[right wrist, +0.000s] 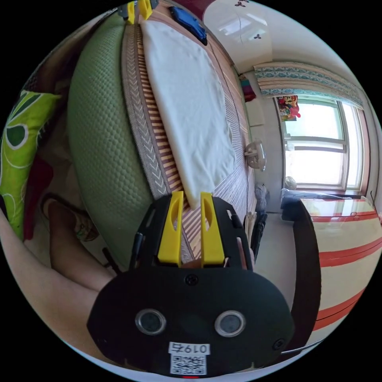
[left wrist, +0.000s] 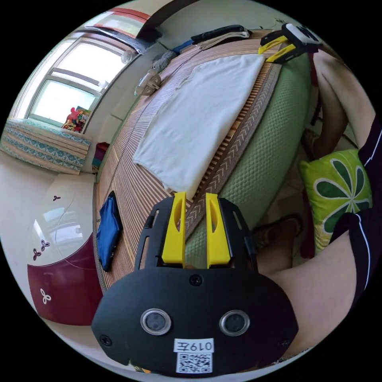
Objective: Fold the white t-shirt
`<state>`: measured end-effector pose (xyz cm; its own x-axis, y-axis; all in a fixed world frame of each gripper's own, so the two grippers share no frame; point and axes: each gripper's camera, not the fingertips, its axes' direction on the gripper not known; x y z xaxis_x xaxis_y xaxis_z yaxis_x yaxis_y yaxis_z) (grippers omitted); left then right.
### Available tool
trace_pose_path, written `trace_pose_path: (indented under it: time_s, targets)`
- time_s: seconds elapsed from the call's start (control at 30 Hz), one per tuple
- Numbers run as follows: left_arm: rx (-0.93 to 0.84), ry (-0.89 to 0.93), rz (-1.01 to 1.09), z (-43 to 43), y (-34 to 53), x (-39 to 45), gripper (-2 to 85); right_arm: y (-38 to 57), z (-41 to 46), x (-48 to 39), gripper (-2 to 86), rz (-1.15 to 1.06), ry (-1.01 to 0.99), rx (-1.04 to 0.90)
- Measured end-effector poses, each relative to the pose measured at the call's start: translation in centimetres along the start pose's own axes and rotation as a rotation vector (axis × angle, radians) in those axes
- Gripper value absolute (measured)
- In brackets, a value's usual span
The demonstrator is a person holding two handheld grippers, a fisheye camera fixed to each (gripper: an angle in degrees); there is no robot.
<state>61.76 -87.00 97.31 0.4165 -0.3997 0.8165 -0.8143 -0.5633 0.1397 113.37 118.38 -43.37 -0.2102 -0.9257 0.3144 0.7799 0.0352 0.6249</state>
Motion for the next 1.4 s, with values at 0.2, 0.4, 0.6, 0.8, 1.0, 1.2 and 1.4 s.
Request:
trace_pose_path:
  time_s: [0.2, 0.4, 0.6, 0.8, 1.0, 1.2, 1.4]
  targets:
    - [0.006, -0.085, 0.111, 0.1, 0.2, 4.2, 6.0, 0.0, 0.1, -1.1, 6.0, -0.011, -0.006, -0.012]
    - [0.021, -0.089, 0.108, 0.0, 0.3, 4.8, 4.7, 0.8, -0.1, -1.5, 5.3, 0.003, -0.012, -0.012]
    - [-0.029, -0.081, 0.166, 1.0, 0.7, 5.0, 2.0, 1.8, 0.1, -1.2, 2.6, -0.023, -0.023, -0.017]
    - [-0.042, -0.045, 0.115, 1.2, 1.8, 2.3, 1.3, 3.4, 0.5, -0.4, -0.7, -0.038, -0.016, -0.021]
    - [-0.054, -0.037, 0.048, 0.7, 3.3, -1.9, 1.0, 6.3, 0.6, 1.9, -0.8, -0.014, -0.005, -0.009]
    - [-0.061, -0.006, 0.096, 0.4, 4.4, -4.7, 1.0, 8.9, 1.4, 3.0, 1.3, -0.027, -0.011, -0.005]
    - [-0.01, 0.126, 0.034, -2.6, 7.0, -11.4, 1.0, 13.2, 0.4, 8.6, 8.2, 0.139, -0.156, 0.085]
